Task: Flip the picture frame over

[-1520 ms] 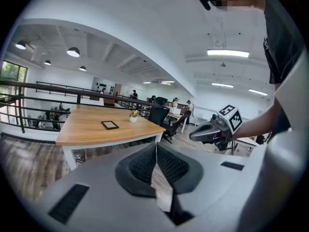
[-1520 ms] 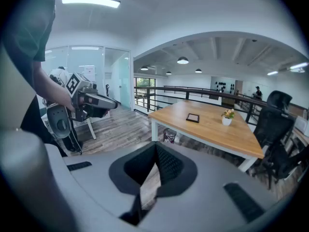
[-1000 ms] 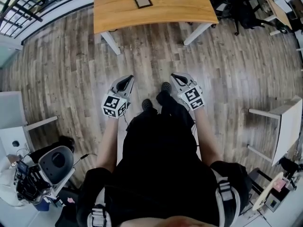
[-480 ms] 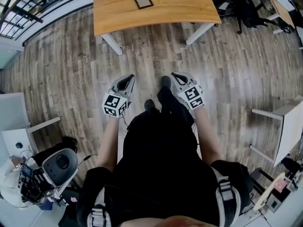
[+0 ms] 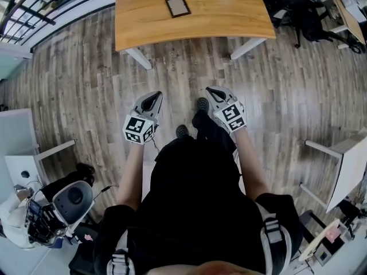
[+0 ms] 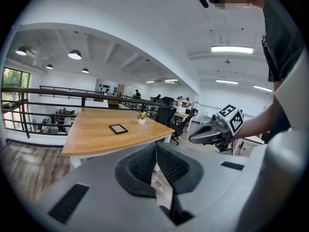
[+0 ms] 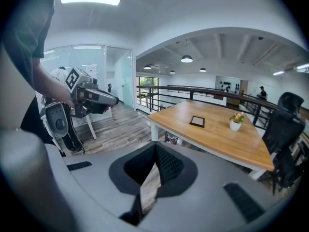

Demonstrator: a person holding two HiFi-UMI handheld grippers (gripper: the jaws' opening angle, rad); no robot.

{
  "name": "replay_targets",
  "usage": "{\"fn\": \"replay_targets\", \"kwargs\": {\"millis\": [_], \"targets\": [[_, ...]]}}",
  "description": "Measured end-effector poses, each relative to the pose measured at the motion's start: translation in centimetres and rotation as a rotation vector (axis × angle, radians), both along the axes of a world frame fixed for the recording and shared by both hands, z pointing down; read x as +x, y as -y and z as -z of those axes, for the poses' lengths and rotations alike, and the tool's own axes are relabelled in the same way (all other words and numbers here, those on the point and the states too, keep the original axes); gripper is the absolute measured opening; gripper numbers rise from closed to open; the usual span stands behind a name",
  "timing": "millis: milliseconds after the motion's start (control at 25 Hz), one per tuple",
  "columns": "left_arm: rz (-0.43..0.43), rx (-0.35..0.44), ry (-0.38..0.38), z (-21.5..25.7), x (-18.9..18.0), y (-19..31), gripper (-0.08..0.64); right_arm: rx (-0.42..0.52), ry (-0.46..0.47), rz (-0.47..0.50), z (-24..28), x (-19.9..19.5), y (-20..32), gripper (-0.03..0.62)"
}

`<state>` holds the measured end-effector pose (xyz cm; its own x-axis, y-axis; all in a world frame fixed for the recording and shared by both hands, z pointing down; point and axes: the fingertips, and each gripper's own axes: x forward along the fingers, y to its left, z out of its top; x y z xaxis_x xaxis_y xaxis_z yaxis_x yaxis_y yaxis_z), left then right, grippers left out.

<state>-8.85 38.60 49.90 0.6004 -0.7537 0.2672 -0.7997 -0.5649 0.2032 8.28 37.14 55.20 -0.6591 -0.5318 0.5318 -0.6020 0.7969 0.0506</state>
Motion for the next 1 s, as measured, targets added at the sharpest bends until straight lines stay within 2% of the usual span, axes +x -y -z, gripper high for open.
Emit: {"fn": "replay_targets", "kwargs": {"millis": [240, 560, 840, 1000], "targets": [[0.042, -0.021, 0.001, -0.4, 0.8, 2.6, 0.022, -0.030, -0.009, 0.054, -0.9, 0.1, 2.8, 0.008], [0.078, -0.040, 0.017, -0.5, 1.6, 4.5, 0.023, -0.023, -0.012, 0.104, -0.4, 0.7, 6.7, 0.008], [0.117, -0.036, 0.030, -0.2, 1.8, 5.9, 0.023, -0.019, 0.007, 0.128, -0.1, 1.1, 8.5, 0.008], [0.141, -0.035, 0.032, 0.1, 2.5, 7.1, 0.021, -0.053, 0.006, 0.154, -0.8, 1.6, 8.9, 0.008]]}}
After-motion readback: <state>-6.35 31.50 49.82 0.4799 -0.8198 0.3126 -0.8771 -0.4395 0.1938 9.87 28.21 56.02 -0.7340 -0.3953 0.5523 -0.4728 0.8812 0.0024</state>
